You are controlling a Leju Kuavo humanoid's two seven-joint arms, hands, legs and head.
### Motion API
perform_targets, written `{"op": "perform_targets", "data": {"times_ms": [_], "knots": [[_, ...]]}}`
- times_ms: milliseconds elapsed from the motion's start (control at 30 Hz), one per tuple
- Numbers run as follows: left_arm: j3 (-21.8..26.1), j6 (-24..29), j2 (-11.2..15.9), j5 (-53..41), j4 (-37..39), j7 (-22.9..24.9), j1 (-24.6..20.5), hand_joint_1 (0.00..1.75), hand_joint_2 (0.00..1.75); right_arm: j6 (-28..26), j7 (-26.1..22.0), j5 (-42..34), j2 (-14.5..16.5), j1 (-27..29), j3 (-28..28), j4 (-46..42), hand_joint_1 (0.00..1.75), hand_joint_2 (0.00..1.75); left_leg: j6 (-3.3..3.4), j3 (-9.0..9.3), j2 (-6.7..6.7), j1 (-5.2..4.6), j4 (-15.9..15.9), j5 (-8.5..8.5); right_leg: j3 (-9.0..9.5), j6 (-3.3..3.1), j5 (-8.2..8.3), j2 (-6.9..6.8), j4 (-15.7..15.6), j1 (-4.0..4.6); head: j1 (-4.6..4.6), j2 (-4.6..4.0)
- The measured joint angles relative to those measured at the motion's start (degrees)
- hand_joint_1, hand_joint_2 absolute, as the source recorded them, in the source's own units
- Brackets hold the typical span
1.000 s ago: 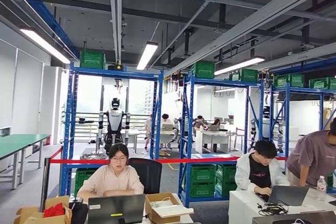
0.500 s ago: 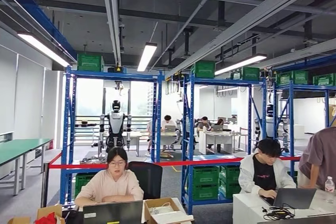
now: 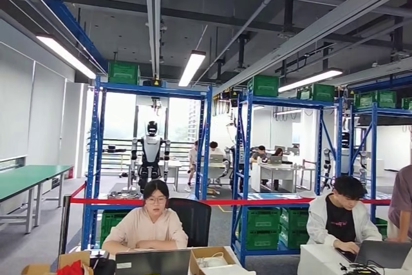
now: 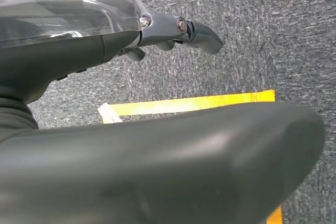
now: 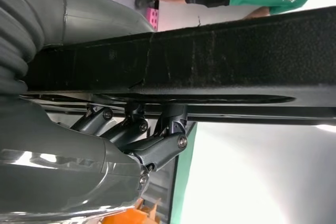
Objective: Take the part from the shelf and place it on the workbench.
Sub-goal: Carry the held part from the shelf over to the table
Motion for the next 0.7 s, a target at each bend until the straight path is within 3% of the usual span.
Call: {"op": "perform_targets", "data": {"times_ms": [33,100,167,233,333,367,433,500,533,600,633,700], "knots": [[0.00,0.04,0.00,-0.05,0.00,0.01,0.00,0.00,1.75,-0.05,-0.13,0.01,0.01,0.12,-0.10,-0.05,1.75,1.75,0.01,0.51,-0.14,-0.11,-0.01,-0.33,0.19,-0.32,2.02,0.12,-1.80,0.13,0.00,0.00],[0.00,0.07,-0.04,-0.18,0.00,0.01,-0.09,0.00,1.75,-0.16,-0.34,0.02,0.07,-0.01,-0.44,-0.32,1.75,1.75,-0.05,1.48,-0.41,-0.15,-0.13,-0.96,2.70,-1.31,6.95,0.61,-9.16,0.70,0.01,0.00],[0.00,0.07,-0.18,-0.27,0.00,0.03,-0.28,0.00,1.75,-0.28,-0.39,0.01,0.20,-0.48,-0.75,-0.73,1.75,1.75,-0.37,1.78,-0.60,0.08,-0.34,-1.30,4.65,-2.24,9.21,1.07,-14.42,1.35,0.02,0.02],[-0.01,0.05,-0.28,-0.34,0.00,0.05,-0.27,0.00,1.75,-0.37,-0.38,-0.01,0.32,-0.81,-0.91,-1.07,1.75,1.75,-0.91,1.74,-0.67,0.30,-0.67,-1.38,5.12,-2.83,8.92,1.16,-15.81,1.69,0.01,0.03],[-0.03,-0.09,-0.18,-0.68,0.00,-0.03,-0.24,0.00,1.75,-0.61,-0.02,-0.21,0.91,-1.28,-1.27,-1.73,1.75,1.75,-1.51,1.52,-0.40,0.20,0.60,-2.65,6.76,-3.02,8.96,0.78,-18.06,1.15,-0.01,0.02],[-0.04,-0.14,-0.09,-0.85,0.00,-0.07,-0.32,0.00,1.75,-0.82,0.46,-0.45,1.30,-1.77,-1.48,-1.93,1.75,1.75,-1.65,0.48,-0.28,0.16,2.91,-3.80,7.37,-3.00,8.96,0.64,-18.62,0.94,-0.01,0.01],[-0.09,-0.25,0.09,-1.19,0.00,-0.12,-0.42,0.00,1.75,-1.43,2.03,-1.27,2.20,-3.18,-1.91,-2.15,1.75,1.75,-2.02,-3.27,-0.16,0.15,9.70,-6.31,8.01,-3.10,8.58,0.57,-18.76,0.90,0.00,0.00],[-0.18,-0.44,0.18,-1.57,0.00,-0.13,-0.41,0.00,1.75,-1.92,4.02,-2.21,3.30,-4.78,-2.36,-2.26,1.75,1.75,-2.41,-5.94,-0.06,0.32,13.23,-6.35,8.48,-3.06,8.09,0.60,-18.65,0.88,0.00,0.00],[-0.22,-0.53,0.22,-1.79,0.00,-0.13,-0.44,0.00,1.75,-2.07,4.91,-2.62,3.92,-5.73,-2.60,-2.29,1.75,1.75,-2.61,-5.81,0.03,0.44,11.94,-4.73,8.74,-2.96,7.79,0.63,-18.49,0.85,0.00,0.00],[-0.26,-0.64,0.34,-2.00,0.01,-0.13,-0.69,0.00,1.75,-2.23,6.11,-3.09,5.06,-7.63,-3.03,-2.32,1.75,1.75,-3.03,-3.41,0.37,0.68,5.59,-0.50,9.18,-2.51,6.87,0.65,-17.81,0.78,0.00,0.00],[-0.27,-0.68,0.39,-2.05,0.01,-0.13,-0.84,0.00,1.75,-2.26,6.41,-3.22,5.50,-8.43,-3.18,-2.33,1.75,1.75,-2.99,-2.18,0.50,0.71,2.63,0.77,9.20,-2.19,6.34,0.65,-17.21,0.84,-0.01,0.00],[-0.29,-0.75,0.43,-2.07,0.02,-0.10,-0.98,0.00,1.75,-2.28,6.78,-3.33,6.14,-9.46,-3.37,-2.36,1.75,1.75,-2.36,-1.20,0.57,0.53,0.44,0.93,9.02,-1.68,5.68,0.64,-16.47,1.00,-0.04,0.01]]}}
